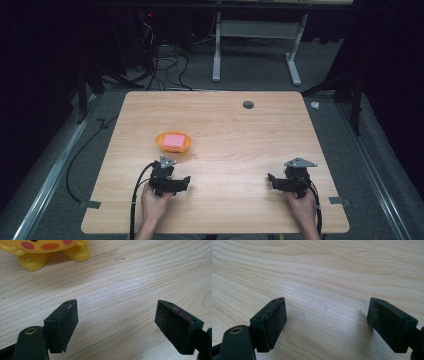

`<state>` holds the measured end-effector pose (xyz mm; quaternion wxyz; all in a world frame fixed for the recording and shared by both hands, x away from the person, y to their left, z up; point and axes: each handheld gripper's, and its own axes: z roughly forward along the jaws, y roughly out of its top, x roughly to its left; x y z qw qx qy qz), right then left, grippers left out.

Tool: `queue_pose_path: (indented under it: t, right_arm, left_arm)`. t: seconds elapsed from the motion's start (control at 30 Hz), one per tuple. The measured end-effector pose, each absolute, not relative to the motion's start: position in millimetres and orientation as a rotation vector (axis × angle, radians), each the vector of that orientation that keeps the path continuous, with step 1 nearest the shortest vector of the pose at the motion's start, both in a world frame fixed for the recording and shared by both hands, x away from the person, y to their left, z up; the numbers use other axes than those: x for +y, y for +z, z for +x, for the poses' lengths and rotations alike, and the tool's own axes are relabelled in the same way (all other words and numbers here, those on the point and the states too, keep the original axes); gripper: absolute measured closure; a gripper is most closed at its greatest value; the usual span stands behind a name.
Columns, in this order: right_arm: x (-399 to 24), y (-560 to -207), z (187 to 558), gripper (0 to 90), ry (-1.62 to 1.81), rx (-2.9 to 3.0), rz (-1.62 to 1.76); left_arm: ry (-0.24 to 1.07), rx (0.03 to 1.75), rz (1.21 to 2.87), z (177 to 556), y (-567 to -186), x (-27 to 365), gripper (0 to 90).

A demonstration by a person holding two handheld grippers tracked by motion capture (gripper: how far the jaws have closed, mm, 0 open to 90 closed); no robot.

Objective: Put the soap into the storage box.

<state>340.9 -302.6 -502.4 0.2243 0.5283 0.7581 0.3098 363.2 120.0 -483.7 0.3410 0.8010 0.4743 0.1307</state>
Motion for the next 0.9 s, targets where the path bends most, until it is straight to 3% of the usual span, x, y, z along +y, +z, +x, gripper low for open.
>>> queue_pose_path:
  t: [0.37,0.57,0.9]
  right_arm:
    - [-302.5,-502.4,340.9,16.6,0.855,2.092,1.458]
    - [-302.4,-502.3,340.8,16.6,0.856,2.092,1.459]
    - [-302.4,-502.4,340.8,16.6,0.856,2.093,1.458]
  left_arm:
    - [0.370,1.237,2.079,366.3,-494.0,118.1,19.2]
    - [0.461,1.211,2.126,365.5,-500.2,111.4,18.2]
    - [0.497,1.188,2.061,360.7,-506.7,113.8,17.5]
